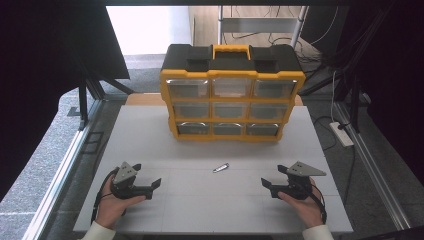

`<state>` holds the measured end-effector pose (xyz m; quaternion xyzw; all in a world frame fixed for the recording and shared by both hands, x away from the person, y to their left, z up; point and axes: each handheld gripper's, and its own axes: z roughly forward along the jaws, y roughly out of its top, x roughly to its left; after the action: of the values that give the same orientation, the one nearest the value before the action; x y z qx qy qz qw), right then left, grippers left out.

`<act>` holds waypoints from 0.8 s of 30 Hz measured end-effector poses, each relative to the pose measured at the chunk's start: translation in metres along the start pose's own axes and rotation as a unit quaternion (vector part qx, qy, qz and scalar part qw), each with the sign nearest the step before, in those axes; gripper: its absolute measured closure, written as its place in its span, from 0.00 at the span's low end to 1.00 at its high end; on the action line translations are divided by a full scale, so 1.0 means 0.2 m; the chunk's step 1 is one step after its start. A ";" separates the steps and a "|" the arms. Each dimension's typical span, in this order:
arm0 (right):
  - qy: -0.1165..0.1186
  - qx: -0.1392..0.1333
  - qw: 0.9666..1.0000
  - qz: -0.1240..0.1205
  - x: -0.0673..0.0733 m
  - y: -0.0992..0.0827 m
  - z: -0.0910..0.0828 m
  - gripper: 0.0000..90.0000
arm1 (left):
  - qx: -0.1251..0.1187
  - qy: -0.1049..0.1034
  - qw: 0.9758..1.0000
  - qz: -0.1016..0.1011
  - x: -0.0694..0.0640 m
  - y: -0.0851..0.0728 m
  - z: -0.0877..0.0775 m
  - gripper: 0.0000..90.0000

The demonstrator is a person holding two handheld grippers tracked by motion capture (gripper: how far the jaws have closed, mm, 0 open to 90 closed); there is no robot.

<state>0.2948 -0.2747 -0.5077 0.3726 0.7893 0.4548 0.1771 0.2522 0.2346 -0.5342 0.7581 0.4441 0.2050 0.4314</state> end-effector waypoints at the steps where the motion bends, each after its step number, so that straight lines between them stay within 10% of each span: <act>1: 0.000 0.000 1.000 0.000 0.00 0.00 0.00 0.19 | -0.001 0.000 1.000 0.000 0.00 0.00 0.00 0.06; 24: -0.014 -0.007 1.000 0.025 -0.01 -0.01 0.00 0.19 | -0.016 -0.004 1.000 0.018 -0.01 0.04 -0.01 0.06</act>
<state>0.2946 -0.2767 -0.5087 0.3972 0.7742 0.4589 0.1796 0.2536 0.2315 -0.5261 0.7595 0.4253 0.2172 0.4417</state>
